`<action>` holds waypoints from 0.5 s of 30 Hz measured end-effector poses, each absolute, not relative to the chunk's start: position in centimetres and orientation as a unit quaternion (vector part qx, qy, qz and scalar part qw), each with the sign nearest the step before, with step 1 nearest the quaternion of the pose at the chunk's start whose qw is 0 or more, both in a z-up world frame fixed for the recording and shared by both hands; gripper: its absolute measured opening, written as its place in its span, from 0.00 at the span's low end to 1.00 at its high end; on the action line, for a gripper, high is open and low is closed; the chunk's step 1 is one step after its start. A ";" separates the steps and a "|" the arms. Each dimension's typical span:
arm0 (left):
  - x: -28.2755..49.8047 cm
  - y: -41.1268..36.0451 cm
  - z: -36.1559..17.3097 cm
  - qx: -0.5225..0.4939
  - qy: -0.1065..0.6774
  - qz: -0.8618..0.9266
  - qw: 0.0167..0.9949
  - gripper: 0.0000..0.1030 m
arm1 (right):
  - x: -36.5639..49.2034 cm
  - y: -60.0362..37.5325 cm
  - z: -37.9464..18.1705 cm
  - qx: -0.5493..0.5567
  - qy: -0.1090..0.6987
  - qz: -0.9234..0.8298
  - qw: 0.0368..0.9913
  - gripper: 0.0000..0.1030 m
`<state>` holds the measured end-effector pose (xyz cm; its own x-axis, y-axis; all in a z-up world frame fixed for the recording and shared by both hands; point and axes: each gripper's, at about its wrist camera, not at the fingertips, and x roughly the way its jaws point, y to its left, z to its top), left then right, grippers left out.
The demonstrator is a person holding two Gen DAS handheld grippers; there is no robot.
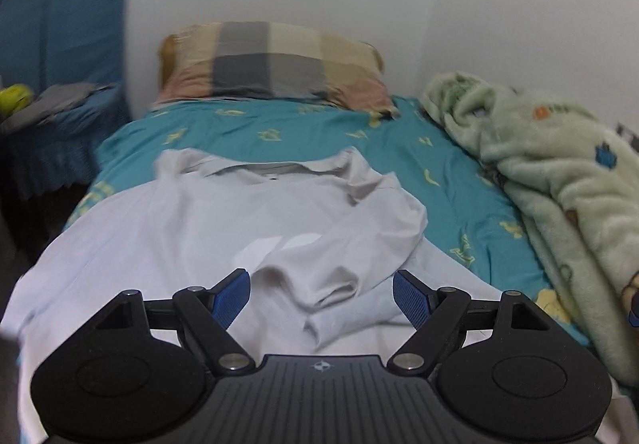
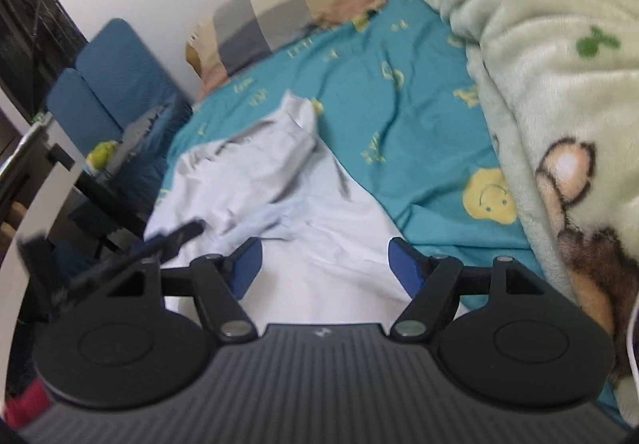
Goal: Fold clothes
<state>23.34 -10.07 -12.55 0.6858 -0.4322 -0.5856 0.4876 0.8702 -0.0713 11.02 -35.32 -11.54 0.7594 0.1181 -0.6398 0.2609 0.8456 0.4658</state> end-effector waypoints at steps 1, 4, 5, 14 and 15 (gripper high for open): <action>24.5 -11.2 -13.0 0.060 0.309 -0.264 0.912 0.78 | 11.5 -35.8 -12.0 0.278 0.351 -0.043 0.893 0.70; 27.2 -14.3 -14.5 0.107 0.319 -0.281 0.899 0.78 | 12.2 -37.5 -13.1 0.308 0.352 -0.058 0.882 0.71; 28.0 -15.1 -15.2 0.125 0.325 -0.276 0.896 0.77 | 12.5 -38.0 -13.4 0.321 0.351 -0.060 0.878 0.71; 34.1 -14.3 -15.9 0.052 0.374 -0.221 0.899 0.03 | 13.1 -37.5 -13.9 0.345 0.355 -0.030 0.869 0.71; 34.8 -13.5 -15.2 0.026 0.371 -0.210 0.904 0.03 | 13.0 -37.4 -13.9 0.346 0.355 -0.027 0.868 0.71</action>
